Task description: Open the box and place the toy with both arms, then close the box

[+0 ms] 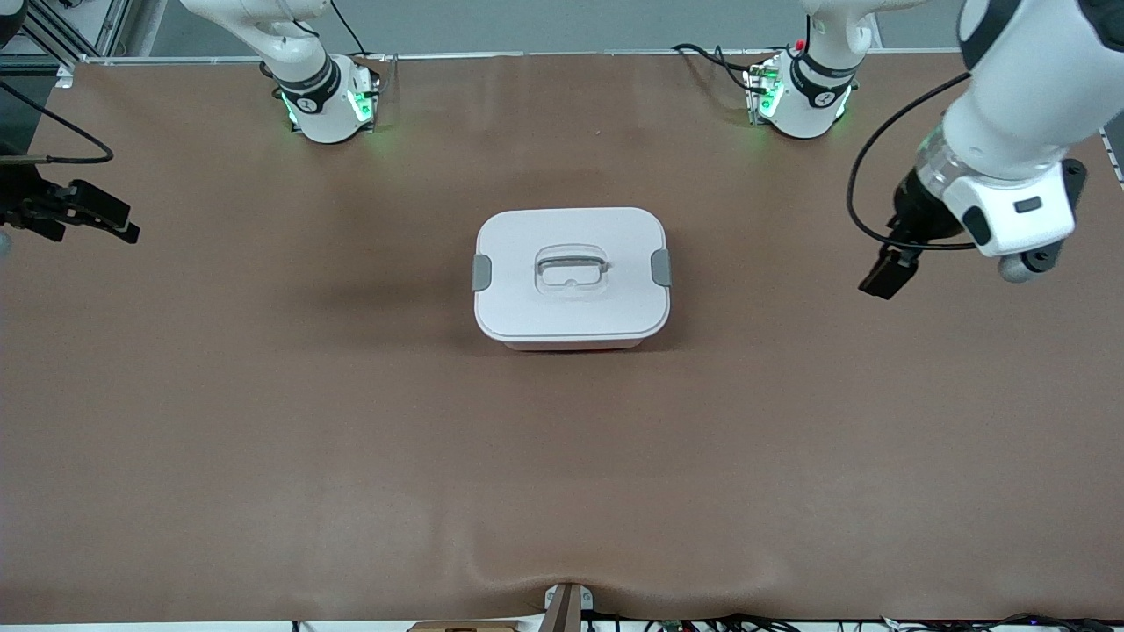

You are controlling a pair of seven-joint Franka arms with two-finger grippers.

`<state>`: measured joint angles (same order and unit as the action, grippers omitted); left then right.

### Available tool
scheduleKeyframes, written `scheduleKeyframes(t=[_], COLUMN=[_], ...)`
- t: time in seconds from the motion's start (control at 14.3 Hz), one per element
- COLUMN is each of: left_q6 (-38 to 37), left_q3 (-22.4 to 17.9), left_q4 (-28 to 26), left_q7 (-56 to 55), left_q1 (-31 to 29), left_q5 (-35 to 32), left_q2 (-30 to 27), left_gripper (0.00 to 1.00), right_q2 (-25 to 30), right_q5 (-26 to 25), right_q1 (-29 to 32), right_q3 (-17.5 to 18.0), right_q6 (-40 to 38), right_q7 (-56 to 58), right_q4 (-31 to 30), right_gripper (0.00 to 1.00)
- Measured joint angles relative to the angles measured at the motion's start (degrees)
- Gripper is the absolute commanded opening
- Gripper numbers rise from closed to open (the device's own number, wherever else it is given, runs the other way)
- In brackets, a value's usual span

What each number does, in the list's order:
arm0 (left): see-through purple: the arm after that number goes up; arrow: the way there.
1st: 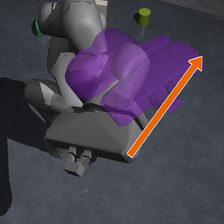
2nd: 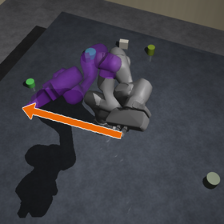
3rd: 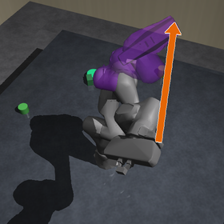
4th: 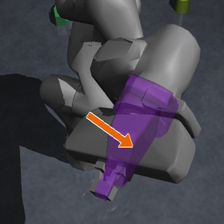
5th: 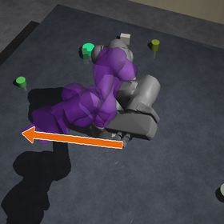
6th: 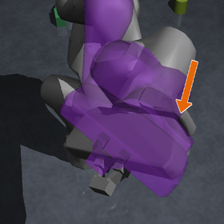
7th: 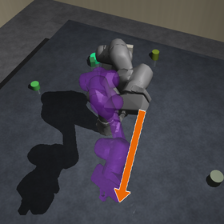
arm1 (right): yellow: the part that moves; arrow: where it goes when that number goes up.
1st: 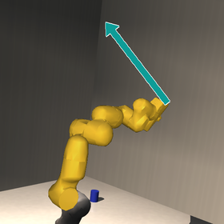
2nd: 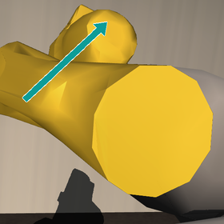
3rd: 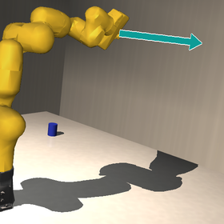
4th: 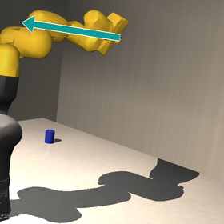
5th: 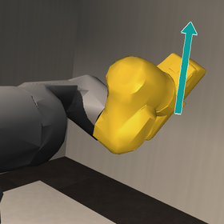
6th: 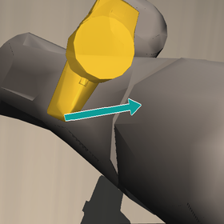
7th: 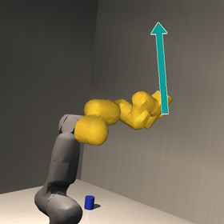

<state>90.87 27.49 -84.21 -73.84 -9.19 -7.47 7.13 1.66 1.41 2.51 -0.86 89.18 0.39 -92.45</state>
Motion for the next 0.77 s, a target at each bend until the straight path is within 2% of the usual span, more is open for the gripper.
scheduleKeyframes(t=[0.56,0.63,0.77], left_q6=[0.0,0.0,0.0], left_q3=[-0.8,-2.7,-10.1], left_q4=[0.3,0.3,0.3], left_q7=[17.8,21.0,29.0], left_q1=[-1.0,-0.1,4.7], left_q5=[0.0,0.0,0.0], left_q2=[-0.2,-0.6,-1.5], left_gripper=[1.00,1.00,1.00], right_q2=[0.0,0.0,0.0], right_q5=[0.0,0.0,0.0], right_q1=[0.0,0.0,0.0], right_q3=[0.0,0.0,0.0], right_q6=[0.0,0.0,0.0], right_q7=[0.0,0.0,0.0], right_q4=[0.0,0.0,0.0], right_gripper=[1.00,1.00,1.00])
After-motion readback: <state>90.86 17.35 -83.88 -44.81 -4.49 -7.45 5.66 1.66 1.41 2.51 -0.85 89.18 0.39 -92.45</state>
